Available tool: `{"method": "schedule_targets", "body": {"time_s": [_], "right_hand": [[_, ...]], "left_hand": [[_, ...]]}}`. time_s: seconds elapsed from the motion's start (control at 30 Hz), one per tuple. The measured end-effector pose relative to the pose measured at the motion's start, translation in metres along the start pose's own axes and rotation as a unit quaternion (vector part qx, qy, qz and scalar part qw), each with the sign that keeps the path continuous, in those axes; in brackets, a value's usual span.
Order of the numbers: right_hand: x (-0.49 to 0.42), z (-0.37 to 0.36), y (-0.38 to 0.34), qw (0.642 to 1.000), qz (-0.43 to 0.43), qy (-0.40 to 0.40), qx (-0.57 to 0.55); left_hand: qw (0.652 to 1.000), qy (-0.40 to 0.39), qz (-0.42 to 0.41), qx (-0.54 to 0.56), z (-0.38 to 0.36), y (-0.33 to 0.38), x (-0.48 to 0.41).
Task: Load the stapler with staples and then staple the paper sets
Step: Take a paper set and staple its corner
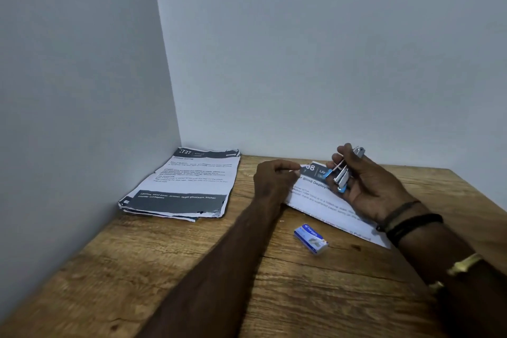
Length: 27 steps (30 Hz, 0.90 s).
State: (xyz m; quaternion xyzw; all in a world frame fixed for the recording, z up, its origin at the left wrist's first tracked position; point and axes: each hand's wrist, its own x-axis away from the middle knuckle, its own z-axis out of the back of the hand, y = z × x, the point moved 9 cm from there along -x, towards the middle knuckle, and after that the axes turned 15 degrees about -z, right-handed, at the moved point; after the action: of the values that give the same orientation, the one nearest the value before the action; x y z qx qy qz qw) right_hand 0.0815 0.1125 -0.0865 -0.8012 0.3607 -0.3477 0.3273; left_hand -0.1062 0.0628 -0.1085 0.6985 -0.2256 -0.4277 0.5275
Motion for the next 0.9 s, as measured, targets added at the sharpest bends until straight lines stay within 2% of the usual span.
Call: {"method": "schedule_targets", "body": {"time_s": [0.13, 0.23, 0.43, 0.6, 0.73, 0.9], "right_hand": [[-0.002, 0.000, 0.005, 0.994, -0.003, 0.070, 0.086], [-0.003, -0.003, 0.010, 0.989, -0.032, 0.102, 0.106], [-0.002, -0.022, 0.011, 0.989, -0.053, 0.049, 0.125], [-0.006, -0.034, -0.002, 0.988, 0.052, 0.013, 0.145], [-0.004, -0.033, -0.012, 0.954, 0.155, 0.040, 0.252], [-0.001, -0.038, -0.015, 0.922, 0.206, 0.034, 0.325]], "left_hand": [[0.999, -0.018, 0.009, -0.046, -0.003, -0.002, 0.003], [0.996, -0.026, 0.005, -0.079, -0.003, -0.001, 0.004], [0.993, -0.024, -0.018, -0.118, -0.002, 0.008, 0.007], [0.989, -0.014, -0.043, -0.140, -0.001, 0.017, 0.008], [0.986, -0.022, -0.057, -0.154, -0.004, 0.022, 0.009], [0.980, -0.033, -0.100, -0.168, -0.009, 0.032, 0.010]]}}
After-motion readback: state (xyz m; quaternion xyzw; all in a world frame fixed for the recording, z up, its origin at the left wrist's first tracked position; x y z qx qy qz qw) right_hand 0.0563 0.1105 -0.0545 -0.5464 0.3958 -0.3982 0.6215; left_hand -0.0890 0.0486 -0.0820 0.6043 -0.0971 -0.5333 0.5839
